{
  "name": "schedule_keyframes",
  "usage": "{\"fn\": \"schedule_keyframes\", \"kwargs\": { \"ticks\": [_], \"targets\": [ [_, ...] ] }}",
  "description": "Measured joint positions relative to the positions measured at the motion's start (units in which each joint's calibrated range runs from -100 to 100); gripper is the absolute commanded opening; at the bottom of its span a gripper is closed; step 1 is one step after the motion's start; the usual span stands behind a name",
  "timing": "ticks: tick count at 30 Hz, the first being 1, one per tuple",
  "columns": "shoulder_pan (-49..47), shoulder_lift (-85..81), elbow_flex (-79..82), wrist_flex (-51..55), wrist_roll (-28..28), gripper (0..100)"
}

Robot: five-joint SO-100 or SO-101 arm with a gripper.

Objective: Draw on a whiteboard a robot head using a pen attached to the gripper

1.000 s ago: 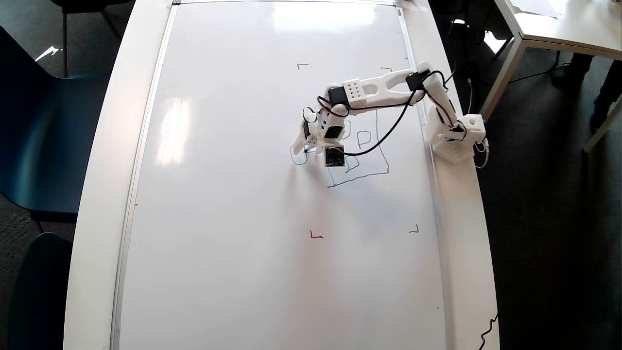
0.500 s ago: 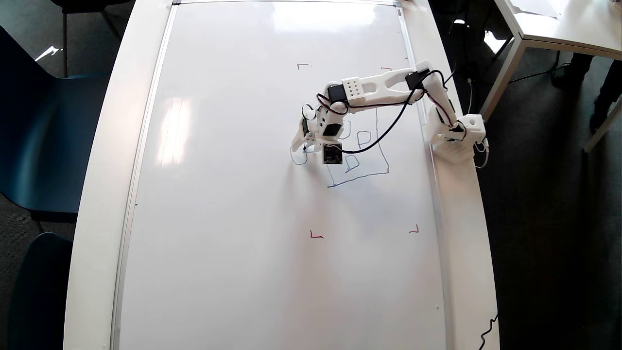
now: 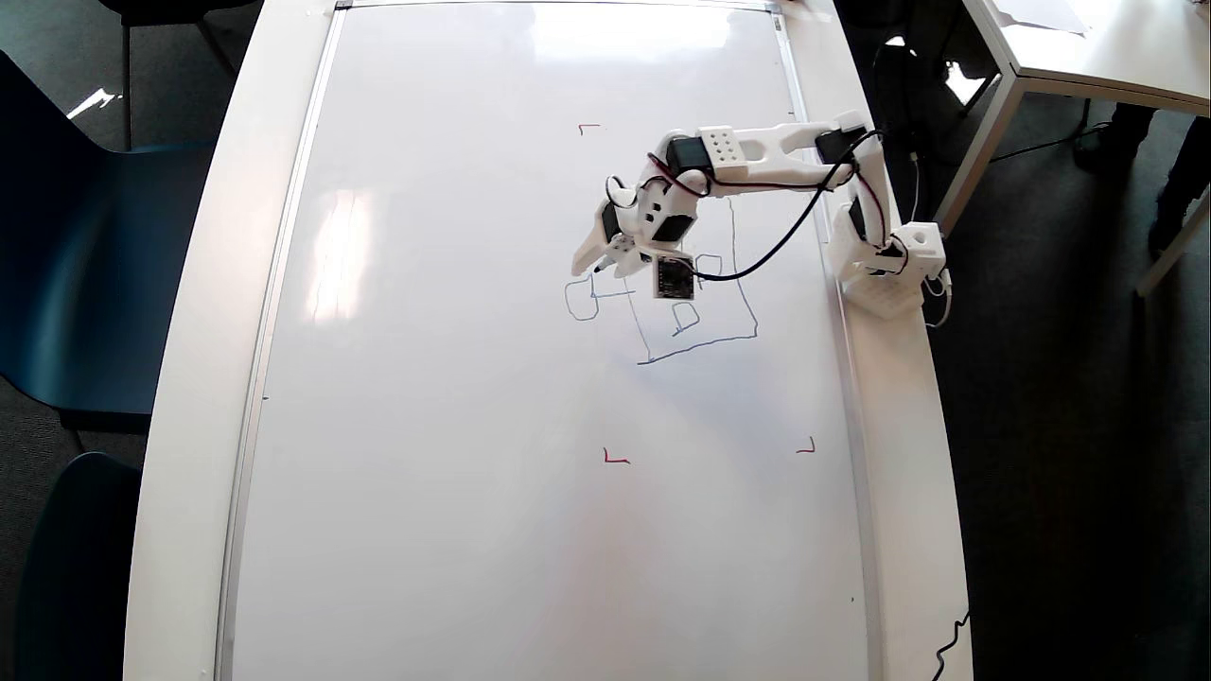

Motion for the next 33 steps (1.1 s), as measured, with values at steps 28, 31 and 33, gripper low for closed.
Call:
{"fn": "schedule_keyframes", "kwargs": {
  "ticks": [28, 31, 33],
  "targets": [
    [-0.08, -38.54, 34.54, 24.07, 0.16, 21],
    [-0.53, -42.1, 35.36, 24.16, 0.16, 21],
    [-0.6, -46.51, 37.64, 24.24, 0.16, 21]
  ]
}}
